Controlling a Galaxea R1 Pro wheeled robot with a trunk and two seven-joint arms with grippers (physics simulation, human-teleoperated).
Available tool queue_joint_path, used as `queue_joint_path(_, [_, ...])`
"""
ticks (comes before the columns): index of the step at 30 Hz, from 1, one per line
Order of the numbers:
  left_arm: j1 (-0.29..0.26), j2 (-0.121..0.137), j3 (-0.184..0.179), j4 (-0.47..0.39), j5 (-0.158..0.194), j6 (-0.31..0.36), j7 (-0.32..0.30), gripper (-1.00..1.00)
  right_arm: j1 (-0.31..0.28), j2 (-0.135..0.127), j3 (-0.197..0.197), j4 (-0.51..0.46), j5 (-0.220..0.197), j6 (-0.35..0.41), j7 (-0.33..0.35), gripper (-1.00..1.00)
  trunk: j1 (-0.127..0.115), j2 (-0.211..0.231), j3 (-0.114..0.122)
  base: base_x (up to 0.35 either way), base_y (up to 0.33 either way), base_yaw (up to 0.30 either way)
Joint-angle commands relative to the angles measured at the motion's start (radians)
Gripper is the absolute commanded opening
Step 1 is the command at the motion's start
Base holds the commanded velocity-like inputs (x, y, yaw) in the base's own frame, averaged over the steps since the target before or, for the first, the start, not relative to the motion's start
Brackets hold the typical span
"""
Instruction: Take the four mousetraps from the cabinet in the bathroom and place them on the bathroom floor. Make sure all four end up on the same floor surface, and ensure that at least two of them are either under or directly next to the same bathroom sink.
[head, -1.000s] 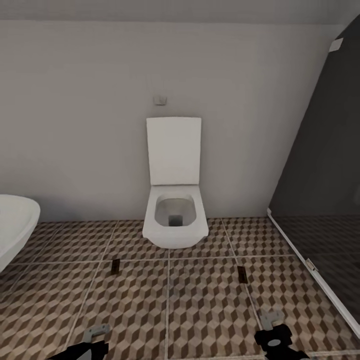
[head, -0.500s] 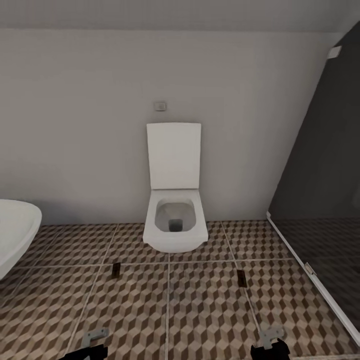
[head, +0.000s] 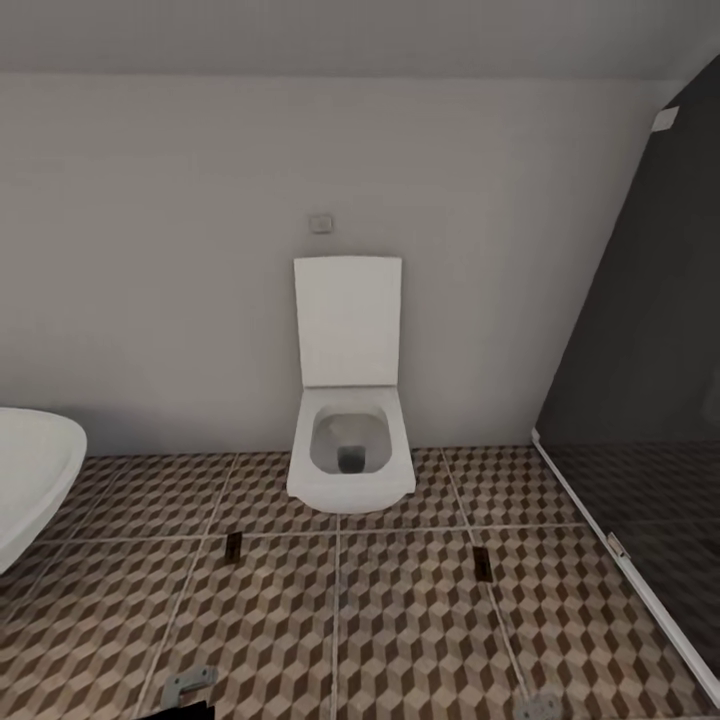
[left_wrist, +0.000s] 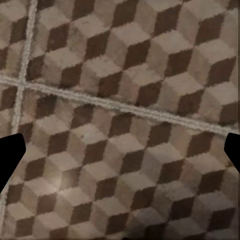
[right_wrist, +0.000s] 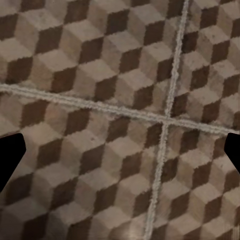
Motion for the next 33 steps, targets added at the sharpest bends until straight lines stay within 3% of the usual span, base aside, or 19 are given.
queue_joint_path(1, [0.002, -0.001, -0.007, -0.004, 0.005, 0.001, 0.008, 1.0, 0.006, -0.001, 0.008, -0.001, -0.006, -0.006, 0.0, 1.0, -0.004, 0.007, 0.002, 0.0, 0.0, 0.0])
queue_joint_path(19, [0.04, -0.005, -0.007, -0.004, 0.004, 0.004, 0.008, 1.0, 0.063, -0.003, 0.007, 0.01, -0.009, -0.041, 0.004, 1.0, -0.073, 0.133, 0.059, 0.0, 0.0, 0.0])
queue_joint_path(33, [0.064, -0.012, -0.007, -0.006, 0.004, 0.009, 0.008, 1.0, 0.073, -0.006, 0.007, 0.06, -0.009, -0.034, 0.001, 1.0, -0.127, 0.231, 0.103, 0.0, 0.0, 0.0])
